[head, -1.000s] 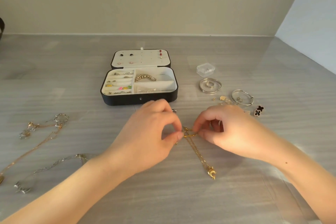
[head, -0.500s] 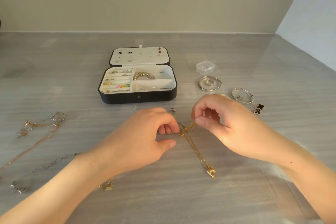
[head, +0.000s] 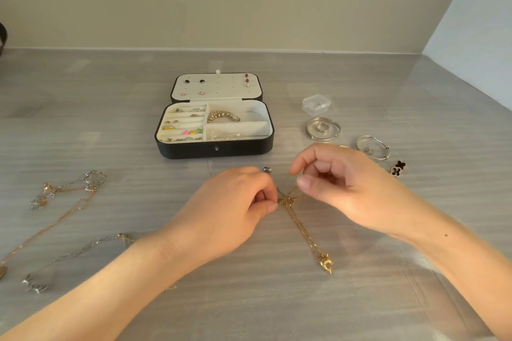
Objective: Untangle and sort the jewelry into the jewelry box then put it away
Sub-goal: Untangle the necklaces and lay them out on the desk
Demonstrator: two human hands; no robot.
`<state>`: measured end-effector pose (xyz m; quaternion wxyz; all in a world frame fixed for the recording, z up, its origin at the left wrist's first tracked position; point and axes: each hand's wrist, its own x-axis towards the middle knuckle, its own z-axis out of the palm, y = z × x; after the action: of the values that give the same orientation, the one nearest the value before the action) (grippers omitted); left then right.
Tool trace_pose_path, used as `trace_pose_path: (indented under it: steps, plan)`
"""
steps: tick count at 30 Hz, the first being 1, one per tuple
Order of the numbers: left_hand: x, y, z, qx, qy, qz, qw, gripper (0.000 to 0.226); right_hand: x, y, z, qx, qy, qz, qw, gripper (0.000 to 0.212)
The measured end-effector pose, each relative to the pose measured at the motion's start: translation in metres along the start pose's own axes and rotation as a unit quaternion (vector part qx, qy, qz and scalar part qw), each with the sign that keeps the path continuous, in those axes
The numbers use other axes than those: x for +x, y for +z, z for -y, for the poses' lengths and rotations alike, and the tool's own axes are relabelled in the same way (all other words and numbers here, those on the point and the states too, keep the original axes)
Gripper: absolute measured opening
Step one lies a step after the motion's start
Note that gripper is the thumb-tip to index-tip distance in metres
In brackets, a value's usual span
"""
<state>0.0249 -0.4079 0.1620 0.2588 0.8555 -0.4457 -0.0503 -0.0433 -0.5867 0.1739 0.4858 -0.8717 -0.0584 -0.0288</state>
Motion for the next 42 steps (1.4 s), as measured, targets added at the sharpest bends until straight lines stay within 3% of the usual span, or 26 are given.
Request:
trace_pose_path:
  steps: [5, 8, 20, 34, 38, 42]
  plan:
    - [-0.001, 0.000, 0.000, 0.025, 0.006, 0.008, 1.000, 0.011, 0.000, 0.002, -0.002, -0.176, -0.003, -0.020, 0.984, 0.016]
    - [-0.002, -0.001, -0.001, -0.013, -0.020, 0.008, 1.000, 0.010, 0.002, 0.003, -0.005, -0.219, -0.014, -0.025, 0.975, 0.016]
    - [-0.003, -0.007, -0.002, -0.102, -0.068, 0.018, 0.992, 0.015, 0.006, 0.014, 0.004, -0.053, 0.032, -0.034, 0.998, 0.022]
    - [0.001, -0.009, -0.004, -0.226, -0.118, 0.011, 0.967, 0.011, 0.003, 0.010, 0.011, 0.081, 0.065, 0.003, 0.995, 0.016]
    - [0.001, -0.012, -0.003, -0.275, -0.137, -0.033, 0.951, 0.012, 0.003, 0.009, 0.008, 0.014, 0.059, 0.011, 0.998, 0.020]
    - [0.001, -0.011, -0.004, -0.240, -0.093, -0.065, 0.964, 0.015, 0.003, 0.011, 0.009, -0.037, 0.056, 0.020, 0.998, 0.022]
